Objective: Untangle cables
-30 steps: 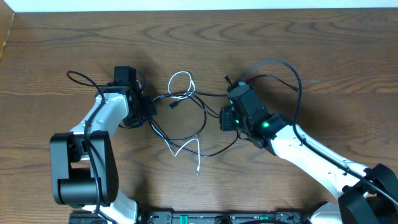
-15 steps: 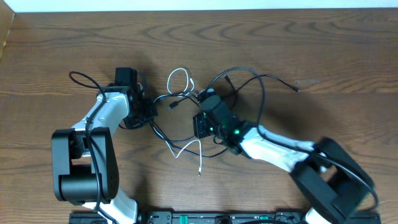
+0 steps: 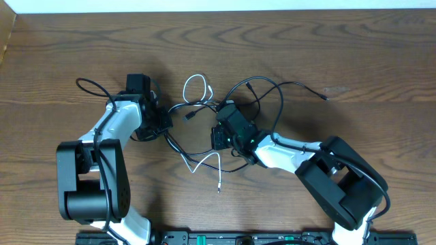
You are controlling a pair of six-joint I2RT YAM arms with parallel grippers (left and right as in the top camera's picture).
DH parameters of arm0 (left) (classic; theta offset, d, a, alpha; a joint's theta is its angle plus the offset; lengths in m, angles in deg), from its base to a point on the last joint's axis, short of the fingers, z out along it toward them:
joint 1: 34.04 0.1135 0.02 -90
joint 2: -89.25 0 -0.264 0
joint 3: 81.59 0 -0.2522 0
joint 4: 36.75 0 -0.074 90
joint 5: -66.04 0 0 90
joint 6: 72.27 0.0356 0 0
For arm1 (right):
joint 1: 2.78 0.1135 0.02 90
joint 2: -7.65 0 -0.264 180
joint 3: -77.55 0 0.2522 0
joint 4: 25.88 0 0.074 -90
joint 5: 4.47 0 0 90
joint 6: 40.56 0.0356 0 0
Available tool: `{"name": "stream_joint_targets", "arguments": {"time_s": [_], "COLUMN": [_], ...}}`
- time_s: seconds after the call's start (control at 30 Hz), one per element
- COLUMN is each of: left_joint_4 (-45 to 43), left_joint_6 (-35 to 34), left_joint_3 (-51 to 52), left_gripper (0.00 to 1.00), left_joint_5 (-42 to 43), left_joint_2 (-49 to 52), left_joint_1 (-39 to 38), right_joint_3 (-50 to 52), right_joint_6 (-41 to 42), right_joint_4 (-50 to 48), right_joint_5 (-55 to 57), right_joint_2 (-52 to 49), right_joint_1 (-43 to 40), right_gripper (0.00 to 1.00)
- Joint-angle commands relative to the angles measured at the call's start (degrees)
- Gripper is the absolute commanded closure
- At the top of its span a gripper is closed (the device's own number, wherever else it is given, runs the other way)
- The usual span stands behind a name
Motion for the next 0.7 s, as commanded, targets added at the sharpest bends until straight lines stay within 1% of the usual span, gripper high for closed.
{"name": "stream_joint_targets", "arguments": {"time_s": [0.0,0.13,0.3,0.37,0.53,0.67], "left_joint_4": [0.1,0.1,0.1,0.1,0.1,0.1], "left_joint_6": [-0.1,-0.1,-0.1,-0.1,-0.1,-0.1], "left_joint_3": [0.3,0.3,0.3,0.3,0.3,0.3], "left_gripper": [0.92,0.92,0.92,0.92,0.92,0.92], "left_joint_5": [-2.1,-2.0,-2.0,-2.0,-2.1,-2.0], "left_joint_2": [0.7,0.7,0.7,0.7,0.7,0.7], "left_joint_1": [0.1,0.1,0.1,0.1,0.1,0.1], "right_joint_3": [2.2,2.0,1.4,1.4,1.4,1.4], "right_joint_6": [4.2,4.9,4.9,4.9,4.7,4.6], "right_joint_4": [6.6,10.7,18.0,22.4,24.3,25.6], "right_joint_5": [1.0,-2.1,-2.3,-2.3,-3.7,-4.2], "right_joint_2": [-2.3,-0.8,0.6,1.2,2.2,5.3], "right_joint_1": [-1.5,-2.2,-2.2,-2.4,-2.6,-2.6], "right_gripper": [0.98,0.98,0.99,0.99,0.99,0.99]}}
